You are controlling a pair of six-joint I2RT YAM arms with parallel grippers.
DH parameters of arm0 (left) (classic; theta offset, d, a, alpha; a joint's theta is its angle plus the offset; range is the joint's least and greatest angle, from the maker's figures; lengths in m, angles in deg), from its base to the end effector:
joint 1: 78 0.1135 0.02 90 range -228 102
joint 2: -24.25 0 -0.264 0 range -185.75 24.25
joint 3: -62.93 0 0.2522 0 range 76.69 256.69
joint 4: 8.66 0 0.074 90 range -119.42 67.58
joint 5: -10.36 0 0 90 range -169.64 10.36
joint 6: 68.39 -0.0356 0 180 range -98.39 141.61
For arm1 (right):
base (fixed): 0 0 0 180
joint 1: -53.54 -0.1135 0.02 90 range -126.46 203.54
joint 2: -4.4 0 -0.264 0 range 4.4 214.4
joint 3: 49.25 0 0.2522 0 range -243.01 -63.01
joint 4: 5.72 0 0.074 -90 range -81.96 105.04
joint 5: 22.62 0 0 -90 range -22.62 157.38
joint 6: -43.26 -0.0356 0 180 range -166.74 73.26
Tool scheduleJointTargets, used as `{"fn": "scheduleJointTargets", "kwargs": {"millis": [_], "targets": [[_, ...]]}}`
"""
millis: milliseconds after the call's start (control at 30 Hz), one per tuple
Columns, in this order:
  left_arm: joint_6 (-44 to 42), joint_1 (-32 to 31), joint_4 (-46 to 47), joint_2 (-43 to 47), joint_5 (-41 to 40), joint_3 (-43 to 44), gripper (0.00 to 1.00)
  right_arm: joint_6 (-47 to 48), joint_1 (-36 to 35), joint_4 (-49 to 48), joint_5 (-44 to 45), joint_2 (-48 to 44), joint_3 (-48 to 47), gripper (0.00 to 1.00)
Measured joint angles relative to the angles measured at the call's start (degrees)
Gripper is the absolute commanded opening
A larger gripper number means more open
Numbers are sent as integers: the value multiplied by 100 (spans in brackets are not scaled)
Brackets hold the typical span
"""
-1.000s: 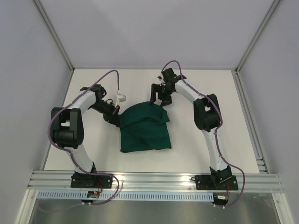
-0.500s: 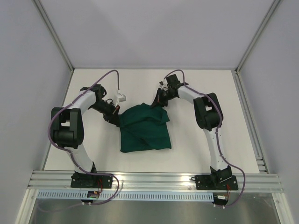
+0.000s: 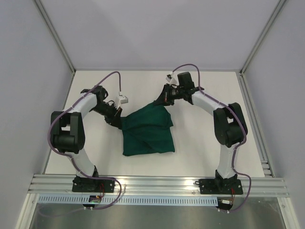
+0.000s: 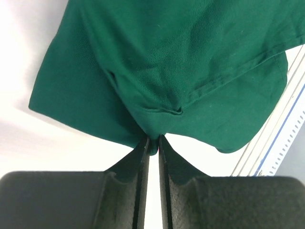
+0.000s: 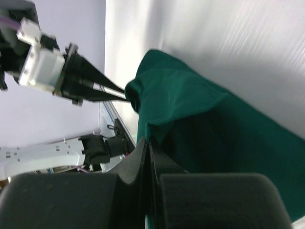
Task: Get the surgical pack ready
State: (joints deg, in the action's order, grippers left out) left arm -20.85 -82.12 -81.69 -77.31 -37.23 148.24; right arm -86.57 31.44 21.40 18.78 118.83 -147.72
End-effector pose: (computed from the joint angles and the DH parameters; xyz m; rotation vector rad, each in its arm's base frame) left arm 0.3137 -0.0467 0.2013 1.0806 2.4935 -0.9903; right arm 0.4003 0.1914 0.2179 -0.0967 2.4921 1.4941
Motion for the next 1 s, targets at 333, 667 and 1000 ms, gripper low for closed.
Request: {"fn": "scheduleJointTargets", "kwargs": {"millis": [333,667,1000], "targets": [[-92,7,-247,485,96,-2,43,896,-688,-170,-310,-1349,1843,1],[-221,57,-739,1222,623,-2,45,1862,-1572,-243,-22,-2688,3353,18],[291,-197,-398,1274,420,-107,46,2208,-2841,-258,1117,-3375,4328,33]]}}
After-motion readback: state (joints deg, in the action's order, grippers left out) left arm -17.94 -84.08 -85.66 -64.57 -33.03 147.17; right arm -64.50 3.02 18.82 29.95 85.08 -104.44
